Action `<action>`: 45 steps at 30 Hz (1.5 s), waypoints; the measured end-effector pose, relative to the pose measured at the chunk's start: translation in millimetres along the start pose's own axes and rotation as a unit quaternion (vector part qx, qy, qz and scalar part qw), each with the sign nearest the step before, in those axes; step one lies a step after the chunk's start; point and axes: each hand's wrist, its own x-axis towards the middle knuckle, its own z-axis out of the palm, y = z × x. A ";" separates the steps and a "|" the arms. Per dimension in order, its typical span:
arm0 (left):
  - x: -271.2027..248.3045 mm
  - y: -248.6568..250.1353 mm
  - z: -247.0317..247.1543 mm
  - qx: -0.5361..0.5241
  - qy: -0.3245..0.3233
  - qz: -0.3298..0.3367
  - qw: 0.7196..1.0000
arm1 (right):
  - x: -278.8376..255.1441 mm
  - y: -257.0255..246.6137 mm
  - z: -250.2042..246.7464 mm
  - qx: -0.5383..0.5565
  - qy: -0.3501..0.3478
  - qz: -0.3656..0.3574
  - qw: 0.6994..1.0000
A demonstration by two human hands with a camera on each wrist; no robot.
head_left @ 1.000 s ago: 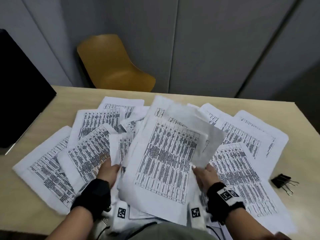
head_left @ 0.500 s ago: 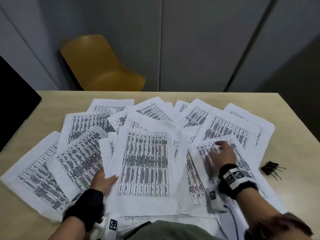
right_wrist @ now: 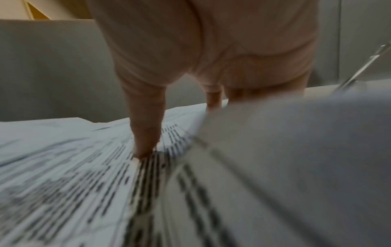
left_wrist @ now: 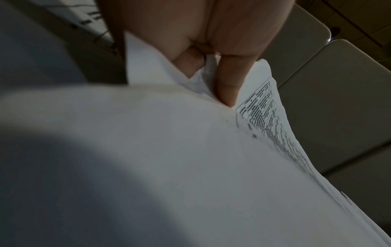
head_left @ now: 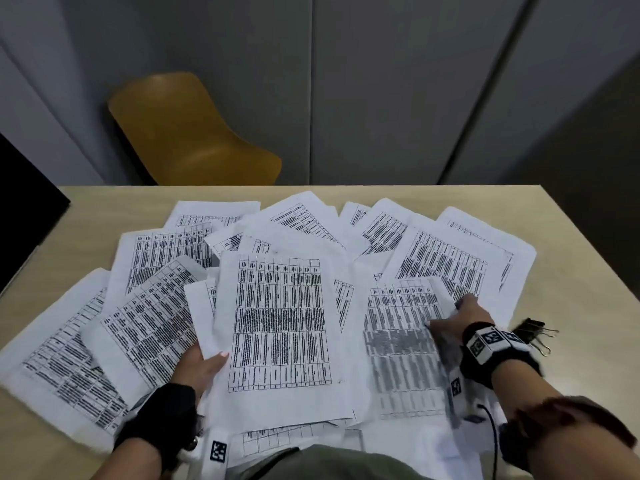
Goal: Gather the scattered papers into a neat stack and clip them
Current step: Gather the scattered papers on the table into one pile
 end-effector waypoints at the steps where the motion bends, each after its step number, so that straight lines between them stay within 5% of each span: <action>1: 0.5 -0.3 -0.1 -0.005 -0.002 0.000 1.000 | -3.8 -3.4 1.2 0.009 -0.018 -0.015 1.000; 5: 1.0 -1.0 0.5 -0.028 0.000 -0.013 1.000 | -21.1 -19.5 5.5 0.128 -0.030 -0.081 0.988; 9: -1.0 2.2 0.2 -0.046 -0.009 -0.029 0.998 | -55.0 -39.8 14.1 0.319 -0.045 -0.056 0.945; 15: -9.6 5.1 0.4 -0.058 -0.010 -0.027 0.998 | -98.5 -58.3 69.3 0.275 -0.173 -0.091 0.942; 24: -16.2 10.1 1.9 0.057 -0.026 -0.006 0.998 | -101.9 -79.8 88.2 0.351 -0.218 -0.093 0.906; 26: -16.8 11.4 2.6 0.065 -0.015 -0.002 0.998 | -92.5 -76.5 84.3 0.360 -0.175 -0.116 0.909; 28: -19.0 12.0 2.3 0.055 0.002 -0.010 0.998 | -71.3 -65.8 68.3 0.360 -0.055 -0.136 0.922; 31: -17.0 6.0 1.6 0.055 0.022 -0.027 0.998 | -28.0 -40.3 34.1 0.183 0.082 -0.080 0.976; 33: -16.9 6.9 1.9 0.052 0.025 -0.039 0.998 | -11.6 -24.2 19.8 0.018 0.066 -0.040 0.997; 36: -25.4 17.2 6.1 0.033 0.021 -0.033 0.999 | -13.3 -12.0 22.5 -0.087 -0.007 -0.091 0.992; 42: -19.0 11.7 2.5 0.020 0.035 -0.048 0.998 | -51.7 -4.0 56.5 -0.111 0.003 -0.247 0.963; 45: -22.0 14.4 4.6 0.015 0.017 -0.047 0.999 | -45.2 -4.1 43.9 -0.023 0.095 -0.170 0.981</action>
